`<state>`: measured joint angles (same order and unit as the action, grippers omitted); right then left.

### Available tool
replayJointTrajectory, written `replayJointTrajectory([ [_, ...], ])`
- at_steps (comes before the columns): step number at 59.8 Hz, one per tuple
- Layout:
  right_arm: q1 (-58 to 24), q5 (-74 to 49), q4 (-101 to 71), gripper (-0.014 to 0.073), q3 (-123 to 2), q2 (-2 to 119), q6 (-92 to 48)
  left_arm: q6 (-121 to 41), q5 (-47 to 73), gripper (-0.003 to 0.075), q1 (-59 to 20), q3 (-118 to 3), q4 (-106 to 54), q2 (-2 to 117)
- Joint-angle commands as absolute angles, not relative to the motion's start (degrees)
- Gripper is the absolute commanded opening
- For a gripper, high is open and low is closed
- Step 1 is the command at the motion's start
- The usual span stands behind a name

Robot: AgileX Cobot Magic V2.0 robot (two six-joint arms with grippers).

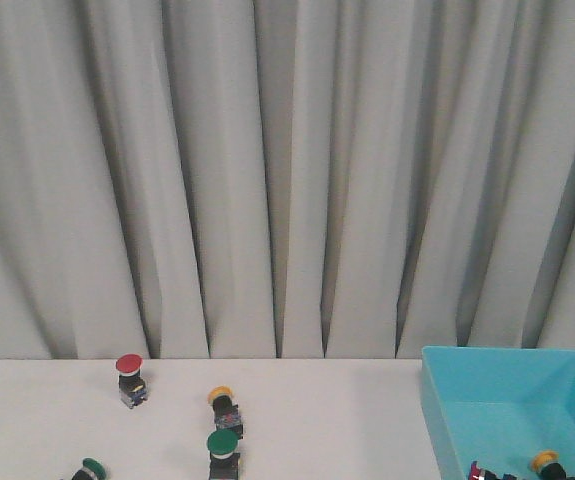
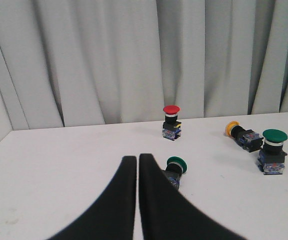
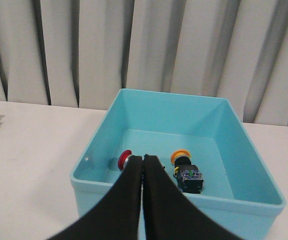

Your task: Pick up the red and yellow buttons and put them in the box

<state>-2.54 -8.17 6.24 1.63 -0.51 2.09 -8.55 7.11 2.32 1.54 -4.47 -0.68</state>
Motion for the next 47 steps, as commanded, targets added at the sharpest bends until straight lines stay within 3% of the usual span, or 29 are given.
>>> replayJointTrajectory([
  [1, -2.5, -2.2, 5.3, -0.0004, 2.5, -1.7, 2.1, -8.0, 2.9, -0.0006, 1.9, 1.7, -5.1, -1.4],
  [47, -2.5, -1.7, 4.4, -0.0004, 2.5, -1.7, 2.1, -8.0, 2.9, -0.0006, 1.9, 1.7, -5.1, -1.4],
])
